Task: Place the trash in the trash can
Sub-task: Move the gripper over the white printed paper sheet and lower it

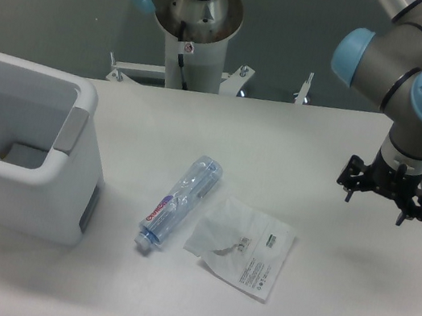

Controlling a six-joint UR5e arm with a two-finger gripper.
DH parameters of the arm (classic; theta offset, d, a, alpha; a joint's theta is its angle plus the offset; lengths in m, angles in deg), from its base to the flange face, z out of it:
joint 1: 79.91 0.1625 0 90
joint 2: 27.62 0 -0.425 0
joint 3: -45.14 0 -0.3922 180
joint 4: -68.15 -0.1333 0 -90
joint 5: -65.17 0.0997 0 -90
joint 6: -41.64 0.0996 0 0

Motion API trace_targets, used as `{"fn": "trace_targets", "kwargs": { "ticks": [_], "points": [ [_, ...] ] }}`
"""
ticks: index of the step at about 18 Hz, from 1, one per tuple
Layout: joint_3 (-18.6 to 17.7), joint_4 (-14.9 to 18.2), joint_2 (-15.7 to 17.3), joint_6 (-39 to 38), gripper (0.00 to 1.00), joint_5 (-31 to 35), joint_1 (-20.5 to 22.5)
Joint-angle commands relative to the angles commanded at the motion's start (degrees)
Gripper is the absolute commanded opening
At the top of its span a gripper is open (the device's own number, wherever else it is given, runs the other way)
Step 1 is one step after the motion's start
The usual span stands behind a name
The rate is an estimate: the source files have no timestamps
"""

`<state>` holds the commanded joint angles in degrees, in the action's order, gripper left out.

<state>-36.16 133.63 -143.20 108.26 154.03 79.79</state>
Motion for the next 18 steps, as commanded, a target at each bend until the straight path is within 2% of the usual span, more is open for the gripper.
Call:
{"fn": "trace_targets", "kwargs": {
  "ticks": [5,11,15,18],
  "points": [
    [-1.0,-0.3,-0.1,-0.4,1.0,-0.1,-0.4],
    [-6.1,-4.2,0.1,-1.9,1.0,-0.3,-1.0],
    [-7.4,-4.1,-0.7,-4.0,1.0,0.1,-4.1],
    [-10.4,-4.2,-0.9,-7.4,1.0,-0.1,-6.1]
  ]
}}
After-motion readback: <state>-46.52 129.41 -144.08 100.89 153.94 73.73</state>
